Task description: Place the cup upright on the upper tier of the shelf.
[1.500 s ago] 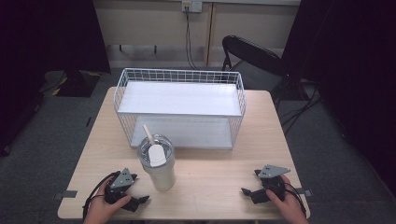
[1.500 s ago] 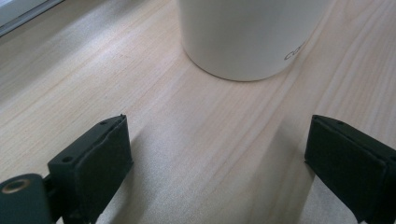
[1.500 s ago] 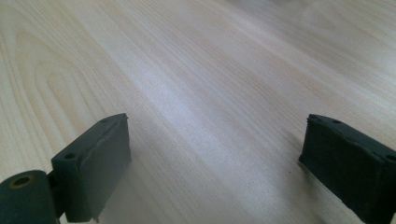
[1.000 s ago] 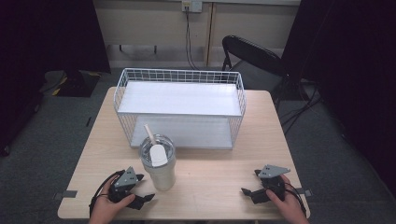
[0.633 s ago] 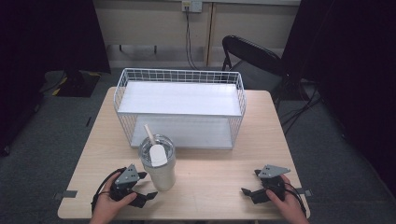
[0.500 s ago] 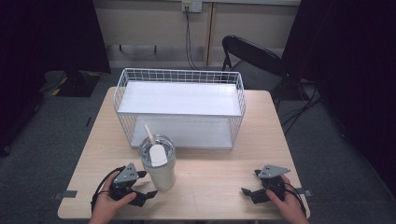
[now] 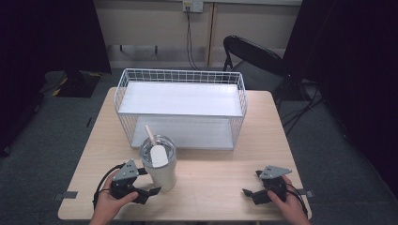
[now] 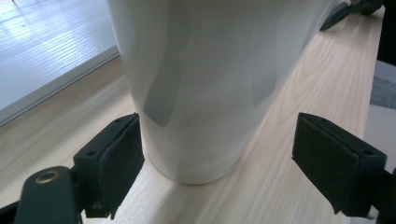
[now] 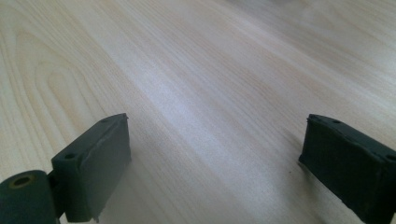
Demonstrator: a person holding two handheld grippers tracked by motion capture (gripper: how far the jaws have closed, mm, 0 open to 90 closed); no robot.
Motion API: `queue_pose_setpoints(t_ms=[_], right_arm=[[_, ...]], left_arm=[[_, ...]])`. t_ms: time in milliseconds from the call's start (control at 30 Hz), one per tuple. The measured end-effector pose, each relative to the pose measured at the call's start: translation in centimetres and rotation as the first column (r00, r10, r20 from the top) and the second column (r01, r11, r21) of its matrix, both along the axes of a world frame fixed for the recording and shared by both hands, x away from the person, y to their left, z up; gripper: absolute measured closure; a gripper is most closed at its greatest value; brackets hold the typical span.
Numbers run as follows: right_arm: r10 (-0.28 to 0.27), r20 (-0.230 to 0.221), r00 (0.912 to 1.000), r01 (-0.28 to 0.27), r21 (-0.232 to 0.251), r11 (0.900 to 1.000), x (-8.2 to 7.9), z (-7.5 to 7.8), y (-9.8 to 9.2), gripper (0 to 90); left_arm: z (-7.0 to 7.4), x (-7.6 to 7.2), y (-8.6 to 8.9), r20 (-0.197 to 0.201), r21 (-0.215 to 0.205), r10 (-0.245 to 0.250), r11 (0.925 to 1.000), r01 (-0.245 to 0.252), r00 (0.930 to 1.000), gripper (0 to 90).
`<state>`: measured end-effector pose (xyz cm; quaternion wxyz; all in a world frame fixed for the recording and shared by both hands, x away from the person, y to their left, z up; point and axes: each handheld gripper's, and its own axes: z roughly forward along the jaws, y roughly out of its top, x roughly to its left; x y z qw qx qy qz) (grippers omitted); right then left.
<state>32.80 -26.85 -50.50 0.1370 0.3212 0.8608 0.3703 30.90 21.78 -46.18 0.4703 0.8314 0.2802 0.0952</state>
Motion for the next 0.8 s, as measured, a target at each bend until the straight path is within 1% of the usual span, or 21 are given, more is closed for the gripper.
queue_pose_setpoints(t_ms=[100,167,333,367,400,433,500,667,767,800], right_arm=[[0.0,0.0,1.0,0.0,0.0,1.0,0.0,0.0,0.0,7.6],[0.0,0.0,1.0,0.0,0.0,1.0,0.0,0.0,0.0,7.6],[0.0,0.0,1.0,0.0,0.0,1.0,0.0,0.0,0.0,7.6],[0.0,0.0,1.0,0.0,0.0,1.0,0.0,0.0,0.0,7.6],[0.0,0.0,1.0,0.0,0.0,1.0,0.0,0.0,0.0,7.6],[0.0,0.0,1.0,0.0,0.0,1.0,0.0,0.0,0.0,7.6],[0.0,0.0,1.0,0.0,0.0,1.0,0.0,0.0,0.0,7.6],[-0.001,0.0,1.0,0.001,-0.001,1.0,-0.01,0.0,0.0,7.6],[0.0,0.0,1.0,0.0,0.0,1.0,0.0,0.0,0.0,7.6],[0.0,0.0,1.0,0.0,0.0,1.0,0.0,0.0,0.0,7.6]], left_arm=[[0.07,0.1,-0.07,0.008,-0.015,0.015,0.9998,-0.015,0.9998,15.8],[0.15,0.16,-0.11,0.011,-0.035,0.014,0.9993,-0.014,0.9998,15.7],[0.37,0.32,-0.22,0.025,-0.071,0.033,0.997,-0.031,0.9991,15.4],[0.41,0.39,-0.18,0.038,-0.075,0.031,0.9968,-0.028,0.9988,15.6],[0.42,0.38,-0.24,0.035,-0.09,0.036,0.9954,-0.033,0.9987,15.4],[0.49,0.45,-0.22,0.043,-0.096,0.037,0.9949,-0.033,0.9984,15.4],[0.53,0.58,-0.25,0.045,-0.116,0.038,0.9927,-0.033,0.9983,15.3],[0.36,0.79,-0.55,0.048,-0.135,0.041,0.9903,-0.034,0.998,12.7],[0.35,0.88,-0.75,0.054,-0.136,0.043,0.99,-0.035,0.9976,11.5],[0.34,0.92,-0.87,0.056,-0.147,0.048,0.9883,-0.039,0.9973,11.1]])
